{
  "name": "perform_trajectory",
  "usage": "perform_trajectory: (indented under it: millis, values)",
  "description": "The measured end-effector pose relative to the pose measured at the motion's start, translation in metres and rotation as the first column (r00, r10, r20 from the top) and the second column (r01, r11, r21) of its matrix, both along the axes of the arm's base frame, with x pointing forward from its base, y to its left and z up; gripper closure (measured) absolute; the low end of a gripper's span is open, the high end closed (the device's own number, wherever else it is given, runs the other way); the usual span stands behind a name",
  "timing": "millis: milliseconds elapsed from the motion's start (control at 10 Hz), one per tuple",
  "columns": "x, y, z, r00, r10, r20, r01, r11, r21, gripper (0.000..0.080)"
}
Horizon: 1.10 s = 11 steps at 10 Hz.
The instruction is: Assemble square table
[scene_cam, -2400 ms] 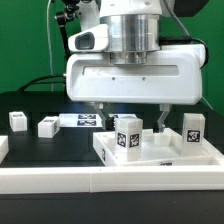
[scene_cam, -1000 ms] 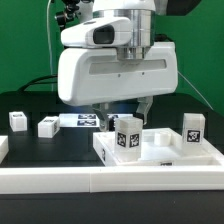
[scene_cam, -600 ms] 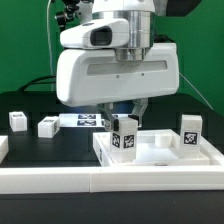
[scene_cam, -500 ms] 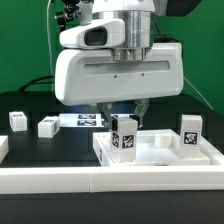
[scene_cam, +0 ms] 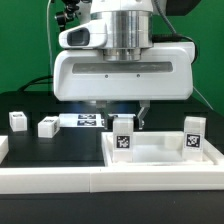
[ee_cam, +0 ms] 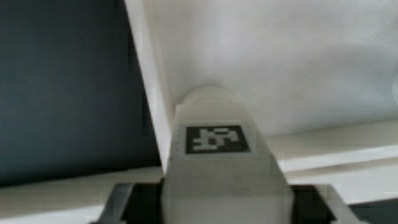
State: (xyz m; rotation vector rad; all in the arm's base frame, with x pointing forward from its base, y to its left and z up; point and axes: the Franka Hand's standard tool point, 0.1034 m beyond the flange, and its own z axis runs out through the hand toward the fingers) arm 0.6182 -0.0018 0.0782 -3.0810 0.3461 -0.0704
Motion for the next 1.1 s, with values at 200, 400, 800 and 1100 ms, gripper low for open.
perform_trajectory:
  millis: [200,400,800,1100]
  values:
    - [-0.002,0.002,0.000,0.993,-0.119,-0.020,0.120,0.993,0.008,0.0509]
    - [-0.002,0.002,0.000,0.980,-0.198,-0.024,0.198,0.980,0.009,0.0508]
    - [-0.003,0.002,-0.001,0.976,-0.217,-0.026,0.217,0.976,0.008,0.0271]
    - [-0.015,0.009,0.012,0.945,-0.326,-0.035,0.326,0.945,0.019,0.0166]
